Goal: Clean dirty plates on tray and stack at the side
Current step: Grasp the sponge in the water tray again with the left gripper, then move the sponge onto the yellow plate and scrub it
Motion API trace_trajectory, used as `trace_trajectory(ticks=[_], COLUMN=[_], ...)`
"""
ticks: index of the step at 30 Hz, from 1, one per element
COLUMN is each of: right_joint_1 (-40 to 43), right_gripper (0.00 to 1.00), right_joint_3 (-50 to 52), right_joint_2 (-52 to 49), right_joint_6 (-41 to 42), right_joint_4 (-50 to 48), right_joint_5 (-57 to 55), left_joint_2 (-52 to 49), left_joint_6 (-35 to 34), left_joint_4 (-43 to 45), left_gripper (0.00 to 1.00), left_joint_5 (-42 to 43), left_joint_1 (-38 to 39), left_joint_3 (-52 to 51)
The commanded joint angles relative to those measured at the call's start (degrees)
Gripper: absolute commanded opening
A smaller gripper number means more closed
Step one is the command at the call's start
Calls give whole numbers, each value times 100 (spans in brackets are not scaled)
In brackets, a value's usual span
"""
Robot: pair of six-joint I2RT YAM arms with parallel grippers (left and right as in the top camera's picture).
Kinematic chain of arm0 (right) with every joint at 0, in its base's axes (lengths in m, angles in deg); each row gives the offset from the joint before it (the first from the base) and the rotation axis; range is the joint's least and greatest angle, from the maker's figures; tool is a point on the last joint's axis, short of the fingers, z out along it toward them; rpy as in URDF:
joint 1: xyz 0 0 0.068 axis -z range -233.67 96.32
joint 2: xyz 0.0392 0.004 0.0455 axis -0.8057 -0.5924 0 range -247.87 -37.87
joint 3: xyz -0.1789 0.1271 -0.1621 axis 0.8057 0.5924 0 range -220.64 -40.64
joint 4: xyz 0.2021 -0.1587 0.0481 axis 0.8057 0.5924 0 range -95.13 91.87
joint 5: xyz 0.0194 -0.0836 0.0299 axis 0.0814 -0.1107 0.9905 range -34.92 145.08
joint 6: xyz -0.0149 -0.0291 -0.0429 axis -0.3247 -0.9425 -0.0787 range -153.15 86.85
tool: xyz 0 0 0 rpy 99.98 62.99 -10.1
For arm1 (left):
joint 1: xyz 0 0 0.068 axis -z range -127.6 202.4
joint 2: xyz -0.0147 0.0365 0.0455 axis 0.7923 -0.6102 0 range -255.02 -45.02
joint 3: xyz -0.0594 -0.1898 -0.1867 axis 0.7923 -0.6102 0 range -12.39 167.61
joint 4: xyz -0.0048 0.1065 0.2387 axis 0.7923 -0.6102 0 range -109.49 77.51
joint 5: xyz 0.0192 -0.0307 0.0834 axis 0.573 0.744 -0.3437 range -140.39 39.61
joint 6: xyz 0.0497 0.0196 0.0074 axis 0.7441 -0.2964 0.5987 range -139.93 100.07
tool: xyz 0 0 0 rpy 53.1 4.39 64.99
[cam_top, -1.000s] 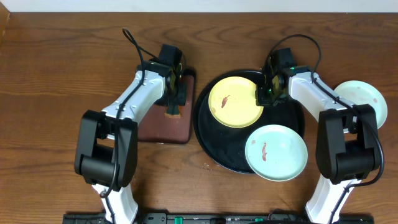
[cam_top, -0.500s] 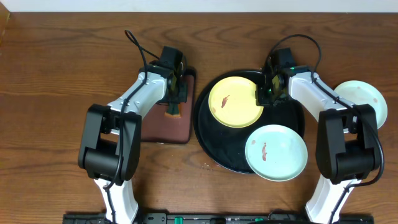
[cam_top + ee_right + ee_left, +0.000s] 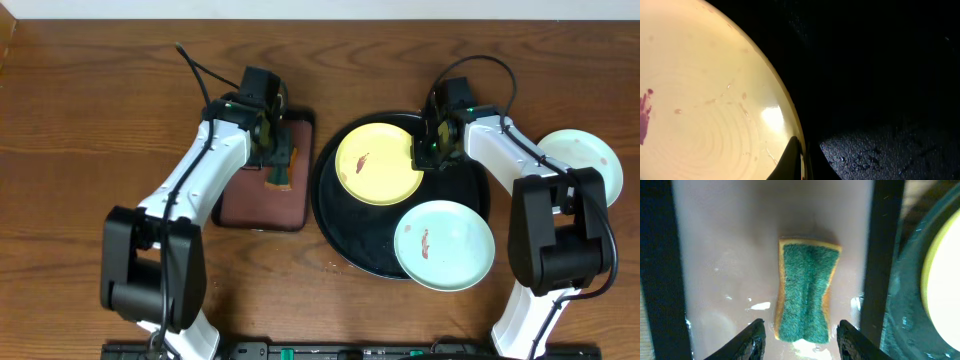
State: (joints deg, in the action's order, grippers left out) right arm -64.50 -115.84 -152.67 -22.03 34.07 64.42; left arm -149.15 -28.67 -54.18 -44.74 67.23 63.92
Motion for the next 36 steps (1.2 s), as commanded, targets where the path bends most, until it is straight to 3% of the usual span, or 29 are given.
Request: trace_trajectory(ticks=[1, 6, 8, 10, 11, 23, 33, 34, 36], right_joint_1=[35, 35, 35, 35, 35, 35, 13, 13, 13], right_gripper=[1, 1, 1, 1, 1, 1, 1, 3, 24], right_joint_3=[160, 160, 160, 160, 160, 160, 160, 162, 168], right_joint_2=[-61, -61, -61, -61, -61, -61, -61, -61, -61], right_joint_6=[-87, -87, -87, -90, -90, -275, -586, -586, -584], right_joint_4=[149, 149, 151, 168, 177, 192, -9, -24, -33], right_joint_5=[-175, -175, -175, -175, -177, -177, -177, -175, -175], left_joint_2=[-361, -822, -940, -968, -957, -208, 326, 313, 249], left_joint_6=[55, 57, 59, 59, 59, 22, -1217, -1384, -1600], left_joint_4=[61, 367, 435, 474, 476, -116, 254, 372, 649], left_gripper=[46, 41, 29, 9, 8, 8, 8, 8, 7], left_joint_5=[-28, 190, 186, 184, 181, 76, 601, 673, 761], left_joint_1=[4, 13, 13, 13, 13, 20, 407, 472, 634], left_joint_3=[-229, -435, -435, -435, -428, 166, 664, 664, 664])
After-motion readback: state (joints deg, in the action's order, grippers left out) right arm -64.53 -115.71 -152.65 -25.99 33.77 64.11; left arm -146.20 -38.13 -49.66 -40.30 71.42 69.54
